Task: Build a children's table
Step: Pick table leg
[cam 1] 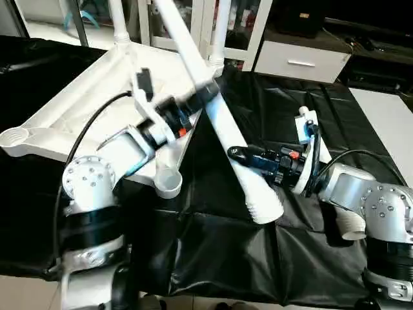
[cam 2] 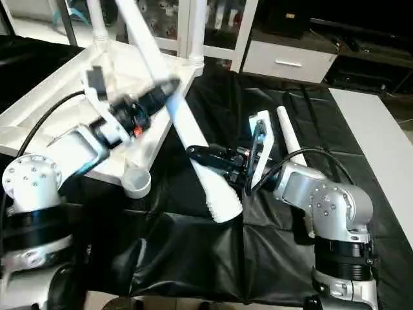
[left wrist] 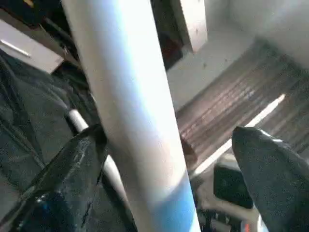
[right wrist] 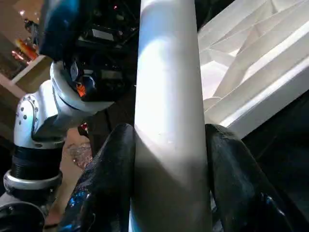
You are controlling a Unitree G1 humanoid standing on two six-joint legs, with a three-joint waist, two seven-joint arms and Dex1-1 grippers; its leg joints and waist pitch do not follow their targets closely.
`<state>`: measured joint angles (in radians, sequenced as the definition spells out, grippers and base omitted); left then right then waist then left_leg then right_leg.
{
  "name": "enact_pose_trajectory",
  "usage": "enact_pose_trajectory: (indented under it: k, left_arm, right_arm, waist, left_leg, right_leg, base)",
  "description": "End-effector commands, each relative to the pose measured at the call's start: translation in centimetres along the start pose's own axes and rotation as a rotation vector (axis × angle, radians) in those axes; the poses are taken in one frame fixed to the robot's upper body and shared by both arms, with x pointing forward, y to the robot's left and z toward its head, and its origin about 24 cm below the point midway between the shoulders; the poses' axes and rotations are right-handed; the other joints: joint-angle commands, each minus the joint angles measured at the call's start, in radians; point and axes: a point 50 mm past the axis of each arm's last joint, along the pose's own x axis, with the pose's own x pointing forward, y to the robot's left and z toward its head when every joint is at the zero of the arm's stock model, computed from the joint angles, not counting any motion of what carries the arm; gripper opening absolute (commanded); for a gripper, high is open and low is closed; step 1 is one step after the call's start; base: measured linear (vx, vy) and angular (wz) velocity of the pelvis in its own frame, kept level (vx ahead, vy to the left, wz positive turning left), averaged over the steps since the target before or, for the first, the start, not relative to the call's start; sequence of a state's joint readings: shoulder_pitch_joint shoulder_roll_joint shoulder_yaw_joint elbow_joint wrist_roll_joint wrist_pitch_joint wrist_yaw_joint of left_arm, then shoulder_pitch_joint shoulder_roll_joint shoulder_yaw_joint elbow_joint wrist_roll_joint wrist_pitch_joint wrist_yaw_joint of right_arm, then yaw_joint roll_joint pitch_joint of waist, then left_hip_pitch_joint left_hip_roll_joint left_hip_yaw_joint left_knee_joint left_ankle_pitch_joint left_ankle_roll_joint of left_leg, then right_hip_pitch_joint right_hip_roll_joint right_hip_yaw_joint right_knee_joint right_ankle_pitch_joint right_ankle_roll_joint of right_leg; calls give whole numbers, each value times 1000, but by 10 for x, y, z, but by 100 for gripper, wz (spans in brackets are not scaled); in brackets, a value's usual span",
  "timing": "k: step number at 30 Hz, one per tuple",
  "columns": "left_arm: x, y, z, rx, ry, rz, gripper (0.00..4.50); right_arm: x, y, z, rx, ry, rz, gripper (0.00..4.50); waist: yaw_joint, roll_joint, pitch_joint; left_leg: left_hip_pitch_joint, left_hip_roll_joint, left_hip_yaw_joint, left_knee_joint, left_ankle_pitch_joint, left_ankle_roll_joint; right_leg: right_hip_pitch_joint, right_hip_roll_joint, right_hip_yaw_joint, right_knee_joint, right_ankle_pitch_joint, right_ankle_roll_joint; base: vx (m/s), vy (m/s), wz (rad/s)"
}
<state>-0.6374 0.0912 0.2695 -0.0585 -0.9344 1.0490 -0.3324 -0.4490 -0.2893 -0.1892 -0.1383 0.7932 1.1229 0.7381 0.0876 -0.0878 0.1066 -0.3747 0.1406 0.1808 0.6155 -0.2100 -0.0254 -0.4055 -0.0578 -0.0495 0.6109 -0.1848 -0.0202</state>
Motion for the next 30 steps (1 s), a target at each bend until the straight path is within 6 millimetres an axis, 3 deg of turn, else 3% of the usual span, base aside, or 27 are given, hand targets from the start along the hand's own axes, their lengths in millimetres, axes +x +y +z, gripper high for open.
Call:
enact_pose_trajectory:
  k: [1, 9, 17, 23, 30]
  left_arm:
    - [4, -1, -4, 42, 49, 35, 411]
    - [5, 6, 5, 0, -7, 105, 330]
    - [6, 16, 15, -17, -108, 201, 253]
    - [9, 12, 16, -9, -111, 172, 218]
    - [8, 10, 13, 2, -94, 153, 183]
  right_arm:
    - [-2, 5, 5, -54, -13, 3, 178]
    - [3, 6, 10, -197, -9, -74, 178]
    - [14, 6, 11, -505, 9, -220, 178]
    - [18, 9, 9, -465, -29, -182, 178]
    - [14, 5, 3, -469, -2, -177, 178]
  waist:
    - [-2, 10, -67]
    - [-1, 13, -72]
    - [-2, 13, -73]
    - [-3, 15, -76]
    - [-1, 14, -79]
  left_leg:
    - [23, 93, -38, -85, -51, -1]
    - [21, 91, -38, -82, -28, -10]
    - [21, 92, -39, -82, -36, -12]
    - [23, 93, -39, -80, -34, 10]
    - [23, 93, -38, -78, -25, 13]
  right_leg:
    - [49, -105, 60, -70, -190, -194]
    - [53, -105, 60, -63, -129, -205]
    - [54, -105, 60, -62, -116, -206]
    - [55, -104, 60, -58, -87, -225]
    - [57, -104, 60, -56, -78, -231]
  base:
    - [0, 0, 0]
    - [0, 0, 0]
    - [0, 0, 0]
    - [0, 0, 0]
    - [0, 0, 0]
